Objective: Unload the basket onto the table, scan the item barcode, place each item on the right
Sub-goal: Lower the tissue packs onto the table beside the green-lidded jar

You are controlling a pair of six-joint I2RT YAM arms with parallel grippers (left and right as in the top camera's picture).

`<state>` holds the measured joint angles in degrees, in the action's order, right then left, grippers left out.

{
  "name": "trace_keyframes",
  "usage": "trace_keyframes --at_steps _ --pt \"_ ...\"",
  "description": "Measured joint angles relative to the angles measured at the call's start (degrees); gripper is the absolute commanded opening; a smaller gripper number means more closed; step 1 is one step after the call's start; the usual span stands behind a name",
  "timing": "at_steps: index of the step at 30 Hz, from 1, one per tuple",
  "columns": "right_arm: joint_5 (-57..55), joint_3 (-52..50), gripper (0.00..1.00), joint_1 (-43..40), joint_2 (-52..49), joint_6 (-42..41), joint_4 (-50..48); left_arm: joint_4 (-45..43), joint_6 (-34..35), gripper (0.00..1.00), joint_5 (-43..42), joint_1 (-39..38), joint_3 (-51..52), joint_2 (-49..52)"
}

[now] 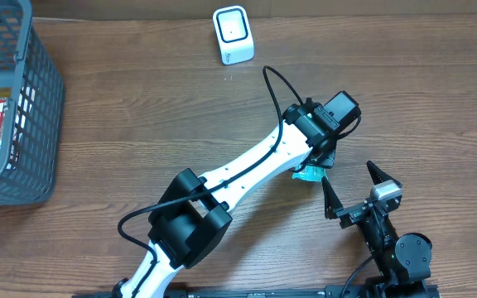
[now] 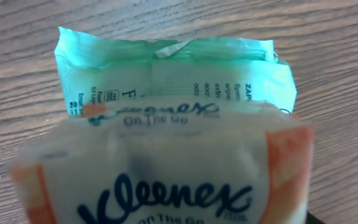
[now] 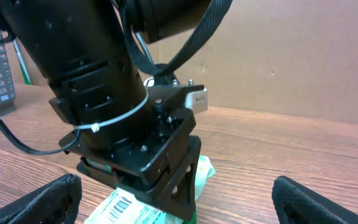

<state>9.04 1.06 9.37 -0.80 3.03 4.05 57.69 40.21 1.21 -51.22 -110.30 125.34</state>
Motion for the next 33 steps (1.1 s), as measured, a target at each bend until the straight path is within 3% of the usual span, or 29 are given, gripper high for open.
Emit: trace_keyframes --at_steps 11,21,33 --pt "0.0 0.0 1.0 0.0 0.0 0.0 0.04 5.97 -0.42 0.51 1.33 0.02 -4.94 0.0" --pt "0.0 0.0 1.0 0.0 0.0 0.0 0.04 18.36 1.77 0.52 7.96 3.67 -7.5 0.02" --pt "-0.02 0.0 1.0 0.0 0.0 0.0 0.02 16.94 5.09 0.52 9.99 6.58 -3.96 0.04"
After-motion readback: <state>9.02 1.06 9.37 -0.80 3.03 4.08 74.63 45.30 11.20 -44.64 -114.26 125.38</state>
